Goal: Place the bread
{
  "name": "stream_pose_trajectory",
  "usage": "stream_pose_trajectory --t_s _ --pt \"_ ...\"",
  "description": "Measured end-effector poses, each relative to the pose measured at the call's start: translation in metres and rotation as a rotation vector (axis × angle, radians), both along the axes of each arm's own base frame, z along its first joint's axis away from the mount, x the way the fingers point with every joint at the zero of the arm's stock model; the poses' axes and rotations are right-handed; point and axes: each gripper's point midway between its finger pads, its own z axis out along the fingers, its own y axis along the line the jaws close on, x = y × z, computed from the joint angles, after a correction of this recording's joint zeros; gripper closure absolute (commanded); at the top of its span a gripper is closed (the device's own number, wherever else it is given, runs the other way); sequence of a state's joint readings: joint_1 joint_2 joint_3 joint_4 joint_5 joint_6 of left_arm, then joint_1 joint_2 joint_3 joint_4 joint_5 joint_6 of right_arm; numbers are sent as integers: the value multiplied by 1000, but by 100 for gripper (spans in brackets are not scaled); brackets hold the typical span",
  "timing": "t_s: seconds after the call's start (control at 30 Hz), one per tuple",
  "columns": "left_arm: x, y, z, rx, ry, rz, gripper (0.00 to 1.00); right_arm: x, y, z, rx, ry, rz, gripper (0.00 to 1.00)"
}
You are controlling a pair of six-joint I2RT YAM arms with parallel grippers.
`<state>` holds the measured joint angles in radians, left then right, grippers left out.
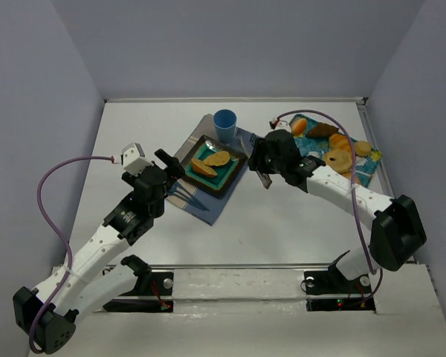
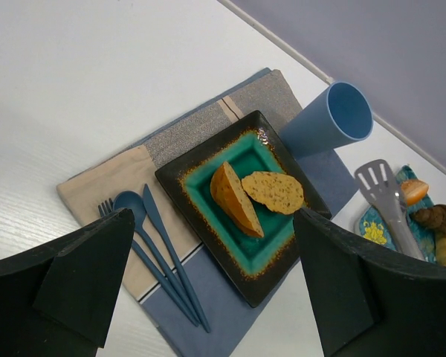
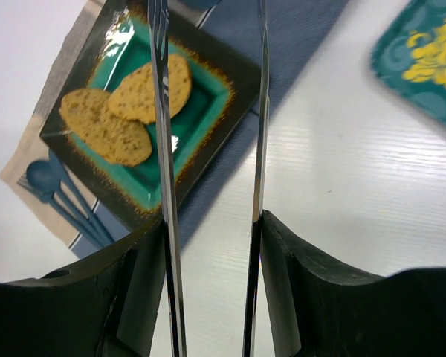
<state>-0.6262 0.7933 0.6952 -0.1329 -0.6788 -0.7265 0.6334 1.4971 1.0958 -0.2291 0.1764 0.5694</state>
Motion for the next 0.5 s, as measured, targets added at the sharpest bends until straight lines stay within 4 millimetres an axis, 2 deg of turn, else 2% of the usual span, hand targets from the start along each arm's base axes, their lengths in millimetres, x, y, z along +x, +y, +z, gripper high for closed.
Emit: stream_pose_trajectory --t_s 0.17,0.27,0.3,0.4,0.5 --pt "0 0 1 -3 -2 1 1 17 -45 26 -51 -56 -149 43" --pt "0 1 1 -4 -4 2 1 42 -98 39 -88 -70 -299 42" --pt "0 1 1 -4 -4 3 1 46 -108 42 -95 -71 -326 42" --pt "0 1 1 -4 -5 3 1 70 -153 49 -134 -67 -443 40" --pt "0 1 1 -3 -4 3 1 83 -171 45 -168 -49 -485 39"
